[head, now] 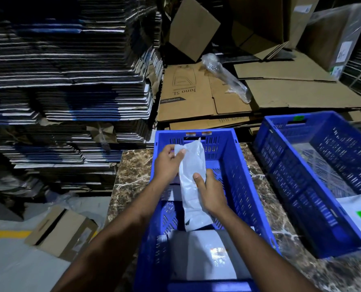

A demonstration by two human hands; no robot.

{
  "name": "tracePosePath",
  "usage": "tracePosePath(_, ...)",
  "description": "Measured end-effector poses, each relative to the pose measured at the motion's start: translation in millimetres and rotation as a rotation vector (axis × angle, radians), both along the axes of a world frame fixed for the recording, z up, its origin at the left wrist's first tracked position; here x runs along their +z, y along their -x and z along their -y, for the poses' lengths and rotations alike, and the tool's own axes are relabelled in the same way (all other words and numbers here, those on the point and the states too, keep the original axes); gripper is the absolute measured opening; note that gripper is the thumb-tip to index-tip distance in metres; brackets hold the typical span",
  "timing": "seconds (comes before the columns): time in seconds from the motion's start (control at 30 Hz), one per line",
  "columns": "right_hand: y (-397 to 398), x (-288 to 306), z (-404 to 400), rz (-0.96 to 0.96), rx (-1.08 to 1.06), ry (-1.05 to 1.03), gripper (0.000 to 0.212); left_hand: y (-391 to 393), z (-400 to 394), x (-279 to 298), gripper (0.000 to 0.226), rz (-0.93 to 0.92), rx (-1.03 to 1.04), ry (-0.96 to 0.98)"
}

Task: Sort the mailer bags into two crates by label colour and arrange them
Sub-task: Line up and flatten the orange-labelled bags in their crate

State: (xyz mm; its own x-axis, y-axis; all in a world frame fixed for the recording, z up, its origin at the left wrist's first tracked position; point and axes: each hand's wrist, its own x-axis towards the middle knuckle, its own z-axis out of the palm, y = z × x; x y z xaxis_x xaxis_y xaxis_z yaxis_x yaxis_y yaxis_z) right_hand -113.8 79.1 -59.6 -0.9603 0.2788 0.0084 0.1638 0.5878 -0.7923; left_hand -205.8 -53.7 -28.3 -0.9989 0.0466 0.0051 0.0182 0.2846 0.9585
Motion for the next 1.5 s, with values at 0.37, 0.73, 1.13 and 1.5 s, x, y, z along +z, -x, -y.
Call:
tracePosePath(0.37, 79.7, -62.0, -49.3, 0.569, -0.146, -0.019, 0.058, 33.3, 52.0, -22.4, 0.072, -0.081, -0.191, 1.021)
tracePosePath(0.73, 123.9, -83.7, -26.7, 0.317, -0.102, -0.381, 0.053, 39.5, 44.3, -24.1, 0.070, -0.170, -0.211, 1.225)
tracePosePath(1.13, 130.8, -153.5, -15.8, 0.306, 0.251, -0.704, 0.063, 42.9, 48.0, -37.2, 0.071, -0.215, -0.209, 1.168)
tracePosePath(1.5, 133.0, -162.0, -20.4, 0.262, 0.258, -0.589, 0.065, 40.3, 53.5, -40.8, 0.073, -0.245, -0.199, 1.074)
